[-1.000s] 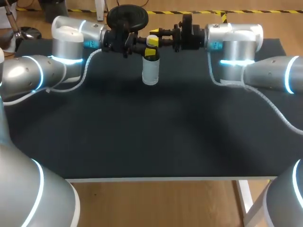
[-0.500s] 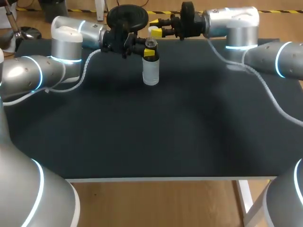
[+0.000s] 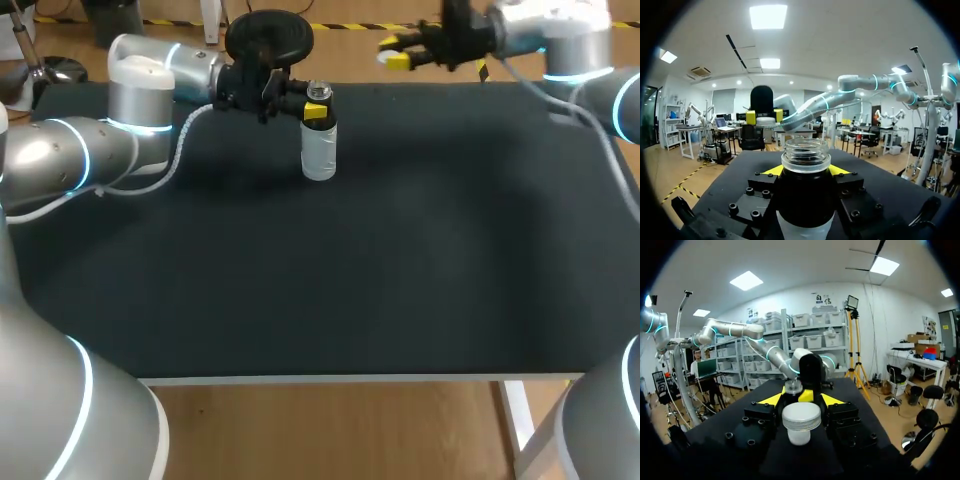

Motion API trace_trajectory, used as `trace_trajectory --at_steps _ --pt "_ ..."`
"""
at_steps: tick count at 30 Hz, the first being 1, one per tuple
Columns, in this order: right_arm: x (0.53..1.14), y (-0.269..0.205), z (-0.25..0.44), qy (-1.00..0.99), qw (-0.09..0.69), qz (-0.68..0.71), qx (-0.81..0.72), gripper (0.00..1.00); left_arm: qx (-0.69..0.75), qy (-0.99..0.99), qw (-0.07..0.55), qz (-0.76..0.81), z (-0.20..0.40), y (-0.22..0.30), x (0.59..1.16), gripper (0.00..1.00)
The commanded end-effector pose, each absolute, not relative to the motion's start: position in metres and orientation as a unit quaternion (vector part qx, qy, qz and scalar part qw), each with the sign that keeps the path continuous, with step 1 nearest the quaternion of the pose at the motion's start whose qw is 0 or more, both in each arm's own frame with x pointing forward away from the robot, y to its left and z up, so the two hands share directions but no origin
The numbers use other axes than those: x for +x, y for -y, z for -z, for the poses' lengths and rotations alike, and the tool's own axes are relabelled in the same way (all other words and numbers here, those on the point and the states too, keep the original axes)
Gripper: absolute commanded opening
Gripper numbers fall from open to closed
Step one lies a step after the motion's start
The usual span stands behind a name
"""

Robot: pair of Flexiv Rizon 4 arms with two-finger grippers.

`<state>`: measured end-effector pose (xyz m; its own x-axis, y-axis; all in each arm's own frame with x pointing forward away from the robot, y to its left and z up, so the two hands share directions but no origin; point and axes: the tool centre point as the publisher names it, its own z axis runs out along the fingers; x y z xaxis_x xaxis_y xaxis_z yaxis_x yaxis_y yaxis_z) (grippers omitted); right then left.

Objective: Unscrew the bottle cap

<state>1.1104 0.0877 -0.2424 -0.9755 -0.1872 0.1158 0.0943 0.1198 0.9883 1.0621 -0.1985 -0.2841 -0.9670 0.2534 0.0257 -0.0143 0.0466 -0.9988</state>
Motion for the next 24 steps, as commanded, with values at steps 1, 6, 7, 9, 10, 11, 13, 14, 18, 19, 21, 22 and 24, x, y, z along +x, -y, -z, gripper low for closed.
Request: trace_trajectory --at_steps 1,6,7,9,10,11,13,14,18,19,21,22,24 --pt "1.083 -0.041 0.265 0.749 0.052 0.66 -0.035 0.0 -0.085 0.717 0.098 -0.685 0.284 0.199 1.063 0.0" --pt "1.062 -0.02 0.305 0.764 0.053 0.64 -0.064 0.0 -0.085 0.717 0.098 -0.685 0.284 0.199 1.063 0.0" --pt "1.059 -0.018 0.313 0.768 0.048 0.635 -0.068 0.0 -0.085 0.717 0.098 -0.685 0.284 0.199 1.063 0.0" --pt "1.055 -0.015 0.325 0.769 0.049 0.633 -0.076 0.0 -0.085 0.717 0.098 -0.685 0.284 0.199 1.063 0.0" --pt "1.054 -0.015 0.332 0.773 0.048 0.628 -0.078 0.0 -0.085 0.717 0.098 -0.685 0.284 0.199 1.063 0.0" --pt "1.053 -0.015 0.337 0.772 0.049 0.628 -0.08 0.0 -0.085 0.717 0.098 -0.685 0.284 0.199 1.063 0.0" --pt "1.051 -0.015 0.347 0.782 0.052 0.616 -0.082 0.0 -0.085 0.717 0.098 -0.685 0.284 0.199 1.063 0.0" --pt "1.05 -0.015 0.35 0.781 0.054 0.616 -0.085 0.0 -0.085 0.717 0.098 -0.685 0.284 0.199 1.063 0.0" --pt "1.048 -0.013 0.366 0.795 0.051 0.597 -0.098 0.0 -0.085 0.717 0.098 -0.685 0.284 0.199 1.063 0.0" --pt "1.048 -0.012 0.369 0.796 0.05 0.595 -0.099 0.0 -0.085 0.717 0.098 -0.685 0.284 0.199 1.063 0.0" --pt "1.048 -0.012 0.372 0.798 0.049 0.592 -0.105 0.0 -0.085 0.717 0.098 -0.685 0.284 0.199 1.063 0.0" --pt "1.048 -0.011 0.373 0.799 0.049 0.59 -0.106 0.0 -0.085 0.717 0.098 -0.685 0.284 0.199 1.063 0.0" --pt "1.047 -0.011 0.373 0.8 0.049 0.587 -0.111 0.28 -0.085 0.717 0.098 -0.685 0.284 0.199 1.063 0.05"
